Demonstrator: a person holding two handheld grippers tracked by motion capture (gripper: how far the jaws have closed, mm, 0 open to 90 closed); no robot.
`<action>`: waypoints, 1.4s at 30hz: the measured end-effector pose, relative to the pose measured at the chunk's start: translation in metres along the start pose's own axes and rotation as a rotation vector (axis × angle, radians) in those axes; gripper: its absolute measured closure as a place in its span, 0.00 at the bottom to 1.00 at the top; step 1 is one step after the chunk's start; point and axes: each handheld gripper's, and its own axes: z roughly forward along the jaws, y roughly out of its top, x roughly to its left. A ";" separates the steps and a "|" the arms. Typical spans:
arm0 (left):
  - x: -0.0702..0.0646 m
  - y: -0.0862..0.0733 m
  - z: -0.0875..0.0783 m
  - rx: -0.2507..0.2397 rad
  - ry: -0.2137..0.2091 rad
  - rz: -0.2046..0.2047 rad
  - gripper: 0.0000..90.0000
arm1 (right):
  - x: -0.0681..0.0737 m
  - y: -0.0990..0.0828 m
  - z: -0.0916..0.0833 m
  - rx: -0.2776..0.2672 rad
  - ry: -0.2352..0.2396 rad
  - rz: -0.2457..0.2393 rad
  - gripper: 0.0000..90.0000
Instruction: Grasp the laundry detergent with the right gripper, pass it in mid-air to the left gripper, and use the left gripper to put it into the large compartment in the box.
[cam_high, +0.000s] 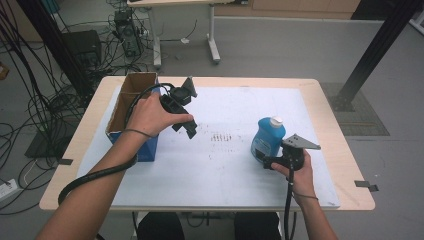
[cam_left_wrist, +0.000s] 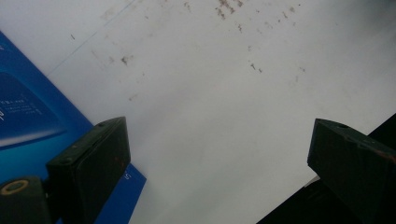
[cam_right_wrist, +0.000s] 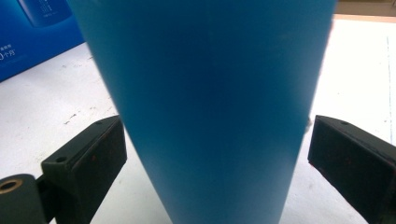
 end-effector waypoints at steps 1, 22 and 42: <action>0.000 0.000 0.000 0.002 0.001 -0.002 0.07 | 0.000 0.000 0.000 0.000 0.000 0.000 0.06; 0.001 -0.001 0.001 0.000 0.004 -0.005 0.07 | 0.001 -0.005 0.003 -0.029 0.007 -0.012 0.32; -0.002 -0.001 0.001 -0.001 0.008 -0.001 0.07 | 0.001 -0.006 0.002 -0.035 -0.004 -0.042 0.44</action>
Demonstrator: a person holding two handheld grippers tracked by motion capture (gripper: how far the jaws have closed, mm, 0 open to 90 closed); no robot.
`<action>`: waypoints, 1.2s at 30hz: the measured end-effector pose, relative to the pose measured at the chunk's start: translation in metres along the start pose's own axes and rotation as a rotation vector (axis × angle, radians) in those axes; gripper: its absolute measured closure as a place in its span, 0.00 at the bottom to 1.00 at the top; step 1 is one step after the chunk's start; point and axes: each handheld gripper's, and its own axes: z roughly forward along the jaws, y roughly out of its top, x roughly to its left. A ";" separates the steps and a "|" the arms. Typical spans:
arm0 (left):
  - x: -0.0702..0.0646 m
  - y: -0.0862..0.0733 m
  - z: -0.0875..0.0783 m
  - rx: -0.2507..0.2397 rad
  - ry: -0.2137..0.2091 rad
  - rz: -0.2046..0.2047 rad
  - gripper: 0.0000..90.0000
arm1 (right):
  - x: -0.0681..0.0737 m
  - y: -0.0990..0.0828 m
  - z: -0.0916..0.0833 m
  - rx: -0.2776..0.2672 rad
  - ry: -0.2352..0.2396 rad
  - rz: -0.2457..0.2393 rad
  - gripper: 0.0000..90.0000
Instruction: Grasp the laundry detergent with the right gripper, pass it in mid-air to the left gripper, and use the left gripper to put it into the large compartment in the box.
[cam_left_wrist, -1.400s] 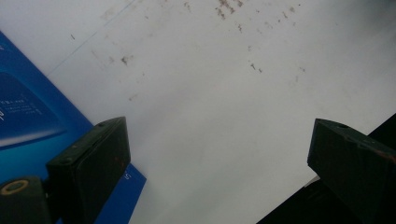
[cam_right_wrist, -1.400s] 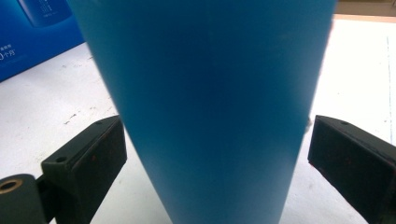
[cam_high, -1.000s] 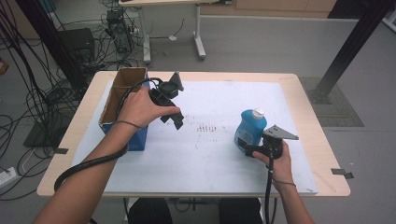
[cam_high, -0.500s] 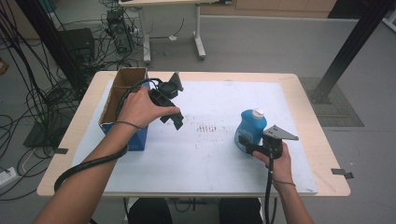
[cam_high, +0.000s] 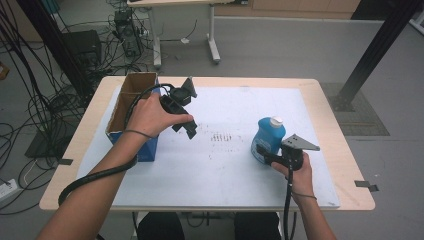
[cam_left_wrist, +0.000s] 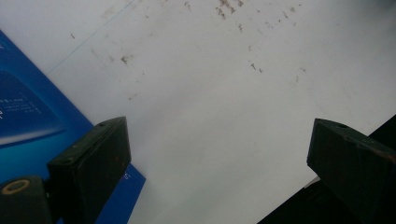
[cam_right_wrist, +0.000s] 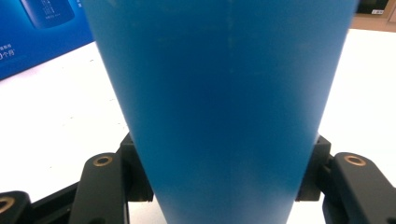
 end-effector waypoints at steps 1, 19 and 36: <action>0.000 0.000 0.000 0.001 -0.004 -0.003 0.07 | 0.000 0.000 0.000 -0.001 0.000 -0.001 0.44; -0.001 -0.001 -0.001 -0.001 0.000 -0.002 0.07 | 0.005 -0.004 0.000 -0.017 -0.015 -0.028 0.45; -0.001 -0.001 0.001 -0.004 0.000 0.004 0.07 | 0.007 -0.007 0.000 -0.027 -0.023 -0.039 0.45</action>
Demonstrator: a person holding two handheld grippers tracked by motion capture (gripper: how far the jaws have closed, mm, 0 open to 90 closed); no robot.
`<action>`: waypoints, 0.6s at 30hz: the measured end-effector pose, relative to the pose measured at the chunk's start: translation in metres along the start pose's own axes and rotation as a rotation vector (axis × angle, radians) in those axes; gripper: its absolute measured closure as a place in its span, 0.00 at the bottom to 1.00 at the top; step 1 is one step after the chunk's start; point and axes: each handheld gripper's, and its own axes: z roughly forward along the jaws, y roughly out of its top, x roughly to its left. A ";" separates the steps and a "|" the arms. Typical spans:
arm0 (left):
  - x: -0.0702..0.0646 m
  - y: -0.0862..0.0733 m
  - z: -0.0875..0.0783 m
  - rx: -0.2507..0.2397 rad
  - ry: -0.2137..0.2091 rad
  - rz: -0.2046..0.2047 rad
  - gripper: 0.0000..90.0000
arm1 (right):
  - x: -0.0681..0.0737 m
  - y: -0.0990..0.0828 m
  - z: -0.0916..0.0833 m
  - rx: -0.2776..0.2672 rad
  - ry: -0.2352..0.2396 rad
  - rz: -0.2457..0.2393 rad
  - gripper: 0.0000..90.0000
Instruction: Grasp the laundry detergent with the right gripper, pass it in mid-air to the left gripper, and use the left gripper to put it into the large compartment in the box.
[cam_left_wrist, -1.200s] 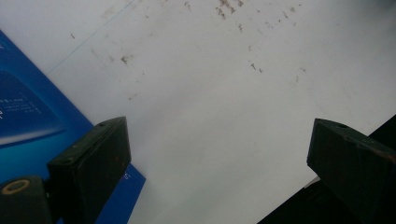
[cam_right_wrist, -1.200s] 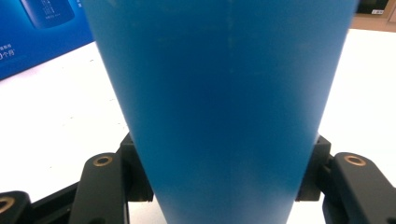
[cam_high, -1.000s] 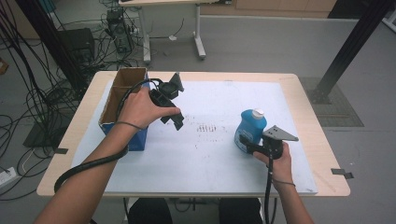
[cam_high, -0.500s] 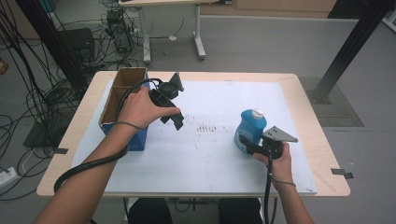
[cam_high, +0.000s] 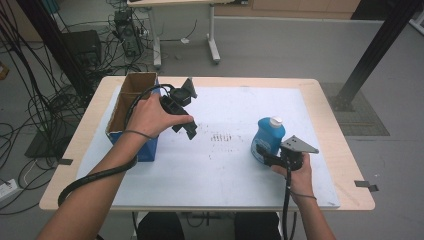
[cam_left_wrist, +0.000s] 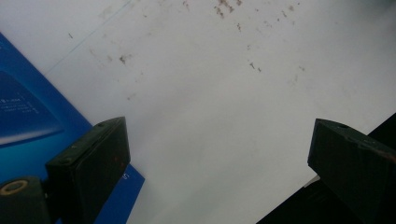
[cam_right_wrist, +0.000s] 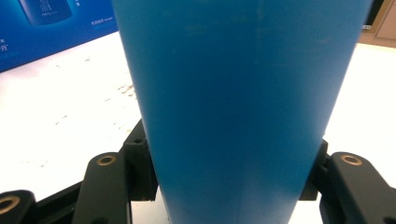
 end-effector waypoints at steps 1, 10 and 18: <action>0.000 0.000 0.000 0.000 0.000 0.000 0.07 | 0.000 0.000 0.000 -0.001 0.000 0.002 0.45; 0.000 -0.002 -0.001 0.005 0.007 -0.002 0.07 | 0.002 -0.001 0.000 -0.004 -0.007 0.000 0.45; -0.001 -0.002 -0.002 0.002 0.012 -0.007 0.07 | 0.002 -0.001 0.000 -0.005 -0.007 0.000 0.46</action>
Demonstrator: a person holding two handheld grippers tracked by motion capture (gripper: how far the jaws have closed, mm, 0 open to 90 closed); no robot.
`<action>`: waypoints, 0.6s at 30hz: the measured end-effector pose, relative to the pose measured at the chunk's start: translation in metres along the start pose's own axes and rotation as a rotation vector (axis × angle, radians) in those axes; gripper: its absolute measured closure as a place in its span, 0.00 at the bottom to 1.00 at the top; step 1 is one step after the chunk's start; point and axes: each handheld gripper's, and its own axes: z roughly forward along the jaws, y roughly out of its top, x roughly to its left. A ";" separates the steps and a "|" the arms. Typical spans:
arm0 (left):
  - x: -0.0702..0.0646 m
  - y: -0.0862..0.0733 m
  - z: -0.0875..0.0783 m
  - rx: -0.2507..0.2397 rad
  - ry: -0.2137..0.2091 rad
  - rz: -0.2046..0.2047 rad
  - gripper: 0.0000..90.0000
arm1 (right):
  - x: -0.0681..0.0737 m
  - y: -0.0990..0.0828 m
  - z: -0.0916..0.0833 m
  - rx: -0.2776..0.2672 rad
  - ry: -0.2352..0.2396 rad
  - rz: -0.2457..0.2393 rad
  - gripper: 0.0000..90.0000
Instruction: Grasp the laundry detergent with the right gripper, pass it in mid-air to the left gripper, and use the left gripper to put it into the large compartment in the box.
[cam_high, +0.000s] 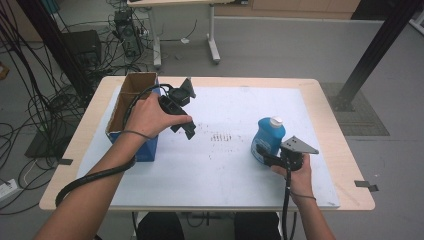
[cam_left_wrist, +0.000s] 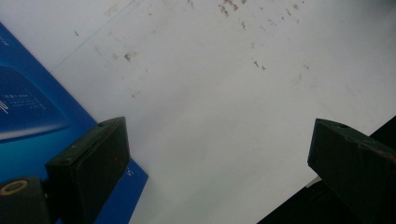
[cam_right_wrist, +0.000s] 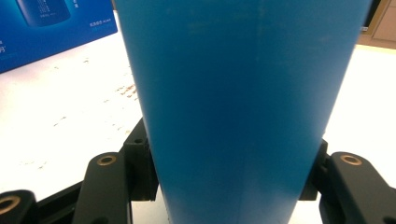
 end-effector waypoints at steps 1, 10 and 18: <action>0.001 0.000 0.000 -0.002 -0.005 0.002 0.07 | 0.000 0.000 0.000 0.000 0.000 0.000 0.46; 0.002 0.001 0.001 -0.003 -0.014 0.001 0.07 | 0.000 -0.001 0.000 -0.002 0.000 0.003 0.46; 0.000 0.001 0.001 0.001 -0.010 0.000 0.07 | 0.001 -0.001 0.000 -0.003 -0.004 0.003 0.46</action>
